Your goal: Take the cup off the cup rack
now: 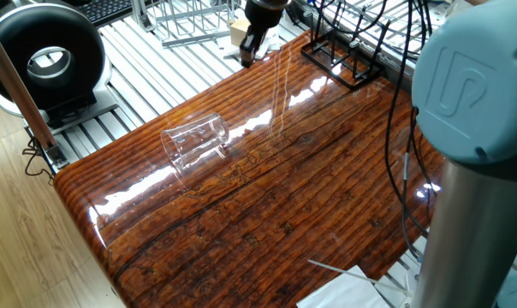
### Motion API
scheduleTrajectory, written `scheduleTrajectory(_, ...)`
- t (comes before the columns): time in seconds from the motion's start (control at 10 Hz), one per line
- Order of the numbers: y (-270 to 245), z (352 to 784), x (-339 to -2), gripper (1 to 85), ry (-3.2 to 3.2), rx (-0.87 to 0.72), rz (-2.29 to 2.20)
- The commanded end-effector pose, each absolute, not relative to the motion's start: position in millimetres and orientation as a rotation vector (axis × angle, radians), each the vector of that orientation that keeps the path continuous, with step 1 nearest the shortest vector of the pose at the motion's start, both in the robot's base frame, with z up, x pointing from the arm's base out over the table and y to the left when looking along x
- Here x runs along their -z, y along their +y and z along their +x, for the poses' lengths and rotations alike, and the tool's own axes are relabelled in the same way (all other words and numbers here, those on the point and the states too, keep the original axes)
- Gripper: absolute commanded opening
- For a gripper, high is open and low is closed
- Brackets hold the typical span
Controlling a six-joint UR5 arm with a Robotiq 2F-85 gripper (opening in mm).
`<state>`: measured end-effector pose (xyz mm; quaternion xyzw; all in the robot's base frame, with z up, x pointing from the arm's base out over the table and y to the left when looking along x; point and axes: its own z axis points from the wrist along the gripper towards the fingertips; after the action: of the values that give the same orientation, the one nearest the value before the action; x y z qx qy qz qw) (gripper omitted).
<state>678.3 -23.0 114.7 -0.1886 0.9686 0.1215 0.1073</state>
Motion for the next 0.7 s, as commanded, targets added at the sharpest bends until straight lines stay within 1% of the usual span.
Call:
scheduleTrajectory(0.0, -10, 683, -112, 17.3, 2.846, -0.434, -0.444)
scheduleTrajectory(0.1, -18, 686, -108, 16.0, 2.843, -0.378, -0.459)
scheduleTrajectory(0.3, -70, 695, -102, 15.7, 2.839, -0.059, -0.603)
scheduleTrajectory(0.5, -98, 694, -104, 15.0, 2.848, 0.060, -0.713)
scheduleTrajectory(0.6, -101, 692, -106, 15.0, 2.853, 0.067, -0.722)
